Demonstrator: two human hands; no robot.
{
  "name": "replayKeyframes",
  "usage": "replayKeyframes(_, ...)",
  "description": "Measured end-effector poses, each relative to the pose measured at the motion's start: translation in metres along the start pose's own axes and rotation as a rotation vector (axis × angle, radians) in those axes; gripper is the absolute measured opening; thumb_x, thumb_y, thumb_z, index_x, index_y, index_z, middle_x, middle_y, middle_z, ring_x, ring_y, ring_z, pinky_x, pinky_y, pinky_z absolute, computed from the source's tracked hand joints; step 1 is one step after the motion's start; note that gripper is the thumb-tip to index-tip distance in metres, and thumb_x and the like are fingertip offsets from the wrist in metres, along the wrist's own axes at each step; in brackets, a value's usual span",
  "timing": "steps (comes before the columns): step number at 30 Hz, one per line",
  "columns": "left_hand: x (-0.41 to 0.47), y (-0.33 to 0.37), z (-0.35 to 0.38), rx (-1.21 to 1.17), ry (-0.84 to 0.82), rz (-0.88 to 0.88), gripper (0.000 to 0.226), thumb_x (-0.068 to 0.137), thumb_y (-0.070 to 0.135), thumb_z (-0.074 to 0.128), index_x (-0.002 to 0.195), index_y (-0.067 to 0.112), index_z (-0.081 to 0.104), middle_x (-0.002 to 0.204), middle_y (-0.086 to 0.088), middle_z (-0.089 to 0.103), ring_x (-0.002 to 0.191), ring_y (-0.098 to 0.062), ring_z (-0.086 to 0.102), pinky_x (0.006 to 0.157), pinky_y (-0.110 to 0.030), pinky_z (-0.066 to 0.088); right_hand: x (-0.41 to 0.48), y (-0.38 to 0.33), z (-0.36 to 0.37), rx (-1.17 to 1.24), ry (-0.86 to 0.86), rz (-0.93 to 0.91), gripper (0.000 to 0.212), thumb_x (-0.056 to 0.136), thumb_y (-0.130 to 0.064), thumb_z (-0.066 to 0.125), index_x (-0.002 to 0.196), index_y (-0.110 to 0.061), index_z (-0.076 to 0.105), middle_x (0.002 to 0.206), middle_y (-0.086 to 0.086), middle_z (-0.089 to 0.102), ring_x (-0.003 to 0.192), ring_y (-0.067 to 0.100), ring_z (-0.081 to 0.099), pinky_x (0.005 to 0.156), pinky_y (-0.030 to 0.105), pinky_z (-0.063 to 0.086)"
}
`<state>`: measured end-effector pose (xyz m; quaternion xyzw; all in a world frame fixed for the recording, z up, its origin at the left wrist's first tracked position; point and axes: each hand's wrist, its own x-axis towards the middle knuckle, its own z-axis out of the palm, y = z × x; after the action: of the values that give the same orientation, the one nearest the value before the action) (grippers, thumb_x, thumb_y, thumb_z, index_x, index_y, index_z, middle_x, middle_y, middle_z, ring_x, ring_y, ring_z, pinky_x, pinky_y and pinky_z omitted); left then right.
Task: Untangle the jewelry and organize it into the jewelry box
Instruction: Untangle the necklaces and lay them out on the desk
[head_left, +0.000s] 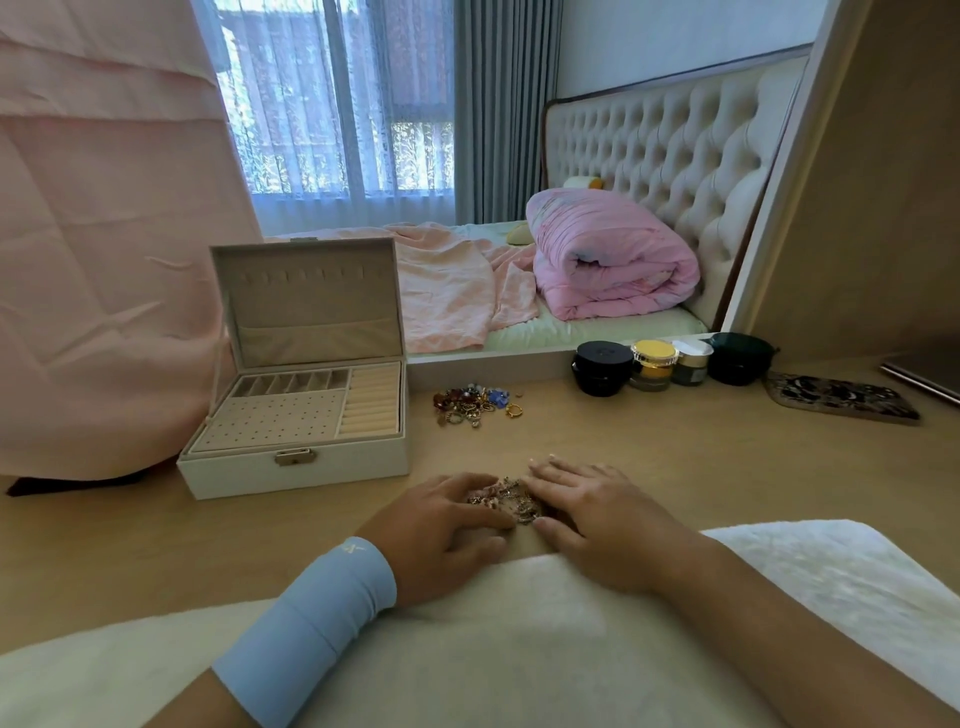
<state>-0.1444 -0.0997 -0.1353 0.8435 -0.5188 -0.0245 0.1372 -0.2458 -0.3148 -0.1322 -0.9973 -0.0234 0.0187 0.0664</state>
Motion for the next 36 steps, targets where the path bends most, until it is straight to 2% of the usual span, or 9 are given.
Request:
replayKeyframes(3, 0.004, 0.003, 0.002, -0.001, 0.049, -0.003, 0.061, 0.087, 0.066, 0.027, 0.138, 0.04, 0.048, 0.154, 0.012, 0.035, 0.14, -0.013, 0.034, 0.114, -0.031, 0.028, 0.001, 0.0, -0.001, 0.029, -0.046, 0.038, 0.066, 0.106, -0.052, 0.03, 0.161, -0.03, 0.002, 0.166, -0.014, -0.008, 0.152, 0.0, -0.008, 0.123, 0.026, -0.001)
replayKeyframes(5, 0.008, 0.006, 0.004, 0.024, 0.02, -0.003, 0.07, 0.091, 0.067, 0.025, 0.151, 0.033, 0.03, 0.159, 0.012, 0.023, 0.148, -0.008, 0.014, 0.12, -0.03, 0.017, -0.002, -0.002, -0.002, 0.075, -0.09, 0.013, 0.068, 0.106, -0.051, 0.029, 0.161, -0.029, -0.005, 0.163, -0.017, -0.018, 0.147, -0.005, -0.014, 0.119, 0.019, -0.006)
replayKeyframes(9, 0.005, 0.006, 0.004, 0.119, -0.175, 0.041, 0.066, 0.098, 0.059, 0.029, 0.156, 0.032, 0.01, 0.163, 0.011, 0.003, 0.149, -0.007, 0.0, 0.121, -0.026, 0.002, -0.012, -0.007, 0.0, 0.05, -0.23, -0.053, 0.067, 0.106, -0.053, 0.024, 0.159, -0.033, -0.011, 0.162, -0.018, -0.023, 0.147, -0.005, -0.021, 0.125, 0.028, -0.007)
replayKeyframes(12, -0.006, 0.001, -0.006, 0.118, -0.264, -0.003, 0.059, 0.096, 0.064, 0.03, 0.151, 0.048, 0.016, 0.163, 0.013, -0.003, 0.15, -0.01, -0.004, 0.122, -0.032, 0.004, -0.018, -0.004, -0.004, 0.094, -0.298, -0.076, 0.062, 0.107, -0.049, 0.029, 0.158, -0.043, -0.006, 0.162, -0.021, -0.02, 0.146, -0.007, -0.023, 0.122, 0.027, -0.013)
replayKeyframes(16, -0.014, -0.006, -0.023, -0.031, -0.305, -0.066, 0.045, 0.093, 0.065, 0.035, 0.138, 0.061, 0.034, 0.163, 0.014, 0.001, 0.15, -0.01, -0.006, 0.12, -0.033, 0.003, -0.015, -0.001, -0.005, 0.186, -0.211, -0.075, 0.061, 0.107, -0.042, 0.037, 0.155, -0.052, 0.001, 0.162, -0.026, -0.015, 0.147, -0.008, -0.021, 0.124, 0.034, -0.011)
replayKeyframes(22, -0.011, 0.001, -0.014, -0.139, -0.157, -0.003, 0.052, 0.097, 0.057, 0.036, 0.147, 0.045, 0.032, 0.161, 0.016, 0.012, 0.148, -0.001, 0.002, 0.123, -0.034, 0.007, -0.007, -0.008, -0.003, 0.016, -0.247, -0.068, 0.056, 0.108, -0.049, 0.022, 0.159, -0.04, 0.001, 0.162, -0.021, -0.021, 0.145, -0.004, -0.027, 0.124, 0.037, -0.015)
replayKeyframes(29, 0.0, 0.005, 0.007, 0.179, -0.295, -0.085, 0.071, 0.083, 0.082, 0.012, 0.147, 0.057, -0.003, 0.161, 0.007, -0.02, 0.146, -0.02, -0.026, 0.119, -0.041, -0.013, -0.012, -0.006, -0.002, 0.009, -0.231, 0.004, 0.068, 0.105, -0.058, 0.02, 0.158, -0.033, -0.015, 0.161, -0.017, -0.028, 0.145, -0.003, -0.03, 0.124, 0.033, -0.013)
replayKeyframes(32, 0.009, -0.001, 0.007, 0.145, -0.237, -0.096, 0.073, 0.085, 0.078, 0.015, 0.151, 0.049, 0.002, 0.162, 0.006, -0.017, 0.146, -0.016, -0.024, 0.12, -0.042, -0.011, -0.013, -0.007, -0.003, 0.034, -0.284, -0.019, 0.07, 0.104, -0.06, 0.02, 0.157, -0.035, -0.017, 0.162, -0.018, -0.026, 0.145, -0.005, -0.027, 0.123, 0.03, -0.013)
replayKeyframes(36, 0.006, -0.008, 0.005, 0.126, -0.132, -0.103, 0.084, 0.084, 0.075, 0.012, 0.155, 0.032, 0.007, 0.162, 0.01, -0.013, 0.147, -0.006, -0.018, 0.122, -0.035, -0.004, -0.008, -0.002, -0.004, -0.068, -0.259, 0.104, 0.074, 0.099, -0.067, 0.013, 0.158, -0.032, -0.015, 0.16, -0.016, -0.028, 0.147, 0.001, -0.027, 0.124, 0.042, -0.015)
